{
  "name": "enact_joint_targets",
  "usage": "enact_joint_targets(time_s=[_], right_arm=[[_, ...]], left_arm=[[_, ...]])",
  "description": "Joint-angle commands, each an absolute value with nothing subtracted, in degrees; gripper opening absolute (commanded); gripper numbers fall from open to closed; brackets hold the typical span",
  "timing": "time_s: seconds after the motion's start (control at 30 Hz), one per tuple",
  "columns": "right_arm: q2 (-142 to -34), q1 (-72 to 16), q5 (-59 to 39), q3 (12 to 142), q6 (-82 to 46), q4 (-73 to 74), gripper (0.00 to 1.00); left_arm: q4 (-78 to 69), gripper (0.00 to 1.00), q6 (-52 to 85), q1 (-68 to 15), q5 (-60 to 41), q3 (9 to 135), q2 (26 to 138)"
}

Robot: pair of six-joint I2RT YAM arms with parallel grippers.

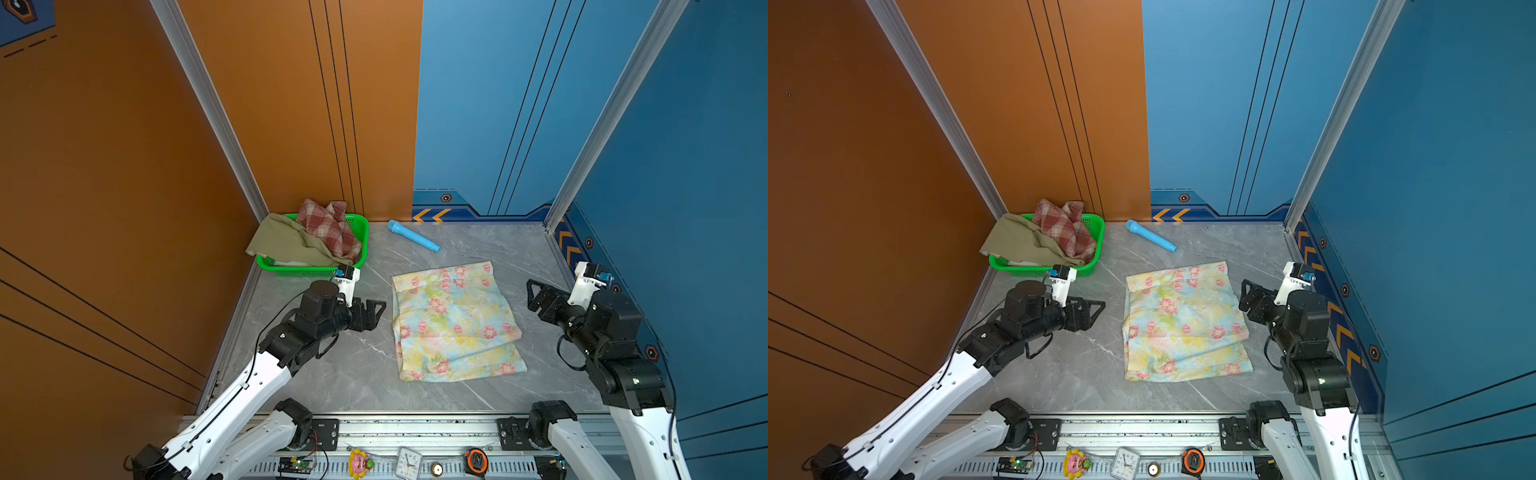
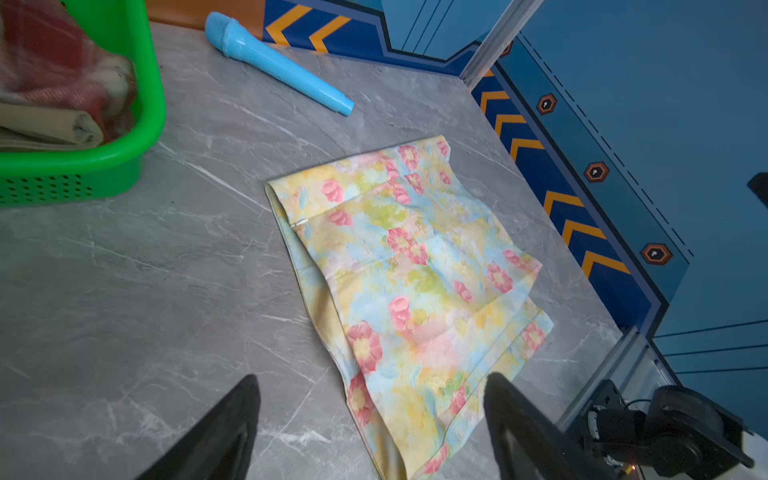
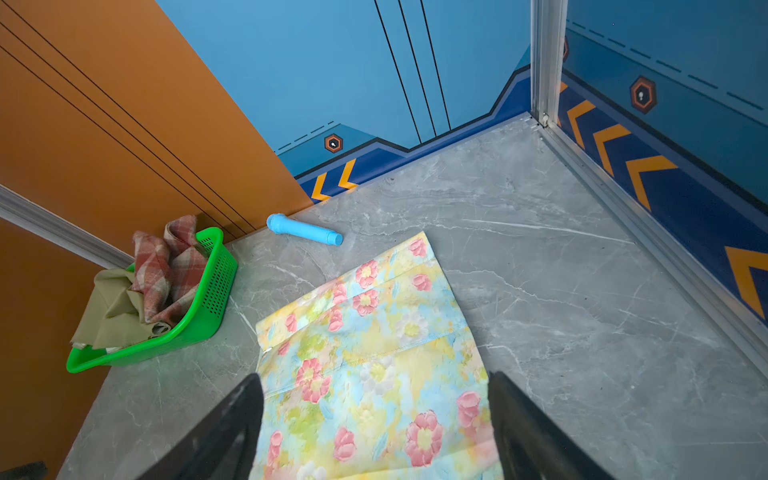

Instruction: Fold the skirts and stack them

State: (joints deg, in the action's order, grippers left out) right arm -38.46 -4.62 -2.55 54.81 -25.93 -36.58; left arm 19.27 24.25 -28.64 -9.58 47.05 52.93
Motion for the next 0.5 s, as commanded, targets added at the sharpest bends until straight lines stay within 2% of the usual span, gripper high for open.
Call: enact_joint_targets(time_s=[0.0, 0.2, 0.47], right_arm=[[-45.48, -5.1, -2.28, 56.09, -27.77, -34.89, 0.84], [-64.97, -4.66, -5.01, 61.95, -27.29, -31.01, 0.82], [-85.89, -1.79, -8.91, 71.03, -26.82, -25.75, 0.78]], left_arm=[[18.81, 0.85, 24.9, -27.88, -7.07, 50.55, 58.9], [20.18, 0.85, 26.1, -28.88, -5.87, 58.58, 74.1], [23.0, 0.83, 26.72, -32.32, -2.42, 71.74, 93.64]])
